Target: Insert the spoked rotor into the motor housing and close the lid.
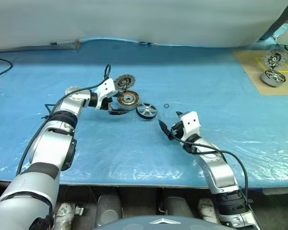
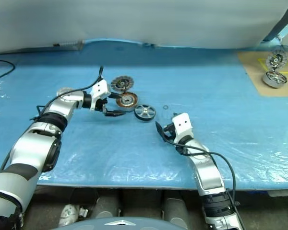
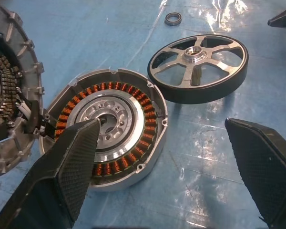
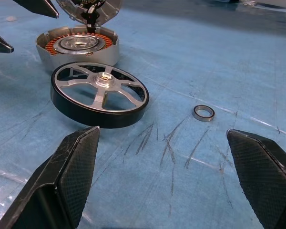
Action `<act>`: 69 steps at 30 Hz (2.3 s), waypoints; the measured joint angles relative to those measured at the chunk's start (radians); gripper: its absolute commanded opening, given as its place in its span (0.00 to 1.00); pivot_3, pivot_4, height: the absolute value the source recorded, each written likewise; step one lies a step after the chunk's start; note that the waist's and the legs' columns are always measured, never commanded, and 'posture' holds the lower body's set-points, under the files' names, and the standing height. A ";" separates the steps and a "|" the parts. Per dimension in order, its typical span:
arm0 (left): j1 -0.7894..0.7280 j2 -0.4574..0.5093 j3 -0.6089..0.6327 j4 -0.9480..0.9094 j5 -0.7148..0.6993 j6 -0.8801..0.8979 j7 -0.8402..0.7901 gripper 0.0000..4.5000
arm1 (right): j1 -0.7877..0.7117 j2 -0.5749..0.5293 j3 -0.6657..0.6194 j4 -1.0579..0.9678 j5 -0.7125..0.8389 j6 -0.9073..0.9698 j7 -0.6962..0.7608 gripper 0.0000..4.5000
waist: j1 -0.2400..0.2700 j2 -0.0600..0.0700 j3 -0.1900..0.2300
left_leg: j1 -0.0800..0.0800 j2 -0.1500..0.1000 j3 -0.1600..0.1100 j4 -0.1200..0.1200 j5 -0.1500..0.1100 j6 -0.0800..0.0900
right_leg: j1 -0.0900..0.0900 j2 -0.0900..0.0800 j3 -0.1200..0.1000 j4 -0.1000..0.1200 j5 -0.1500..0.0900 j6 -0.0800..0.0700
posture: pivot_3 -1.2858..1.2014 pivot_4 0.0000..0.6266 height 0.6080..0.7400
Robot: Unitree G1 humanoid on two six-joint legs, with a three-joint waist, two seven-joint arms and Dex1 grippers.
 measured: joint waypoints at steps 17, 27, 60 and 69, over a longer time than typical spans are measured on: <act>-0.053 -0.032 -0.004 0.089 0.115 -0.153 0.052 0.99 | 0.034 0.034 -0.002 -0.002 -0.026 -0.032 -0.051 1.00 | 0.006 -0.001 0.000 | 0.000 0.000 0.000 -0.001 0.000 0.000 | 0.000 0.000 0.000 0.000 0.000 0.000 | 0.52 0.24 1.00; -0.079 -0.051 -0.028 0.111 0.192 -0.120 0.077 0.99 | 0.043 0.041 -0.008 -0.002 -0.029 -0.040 -0.075 1.00 | 0.010 -0.002 0.001 | 0.000 0.000 0.000 -0.001 0.000 0.000 | 0.000 0.000 -0.001 0.000 0.000 0.000 | 0.52 0.24 1.00; -0.393 -0.212 -0.305 0.142 0.536 0.246 0.006 0.99 | -0.016 -0.022 -0.008 0.016 -0.018 -0.017 0.060 1.00 | 0.022 -0.006 0.016 | -0.001 0.000 -0.001 -0.003 0.000 0.000 | 0.000 0.000 -0.002 -0.002 0.000 0.000 | 0.52 0.24 1.00; -0.394 -0.236 -0.319 0.144 0.558 0.283 -0.004 0.99 | 0.033 -0.005 0.002 -0.019 -0.019 -0.010 0.042 1.00 | 0.022 -0.006 0.016 | -0.001 0.000 -0.001 -0.003 0.000 0.000 | 0.000 0.000 -0.002 -0.003 0.000 0.000 | 0.52 0.24 1.00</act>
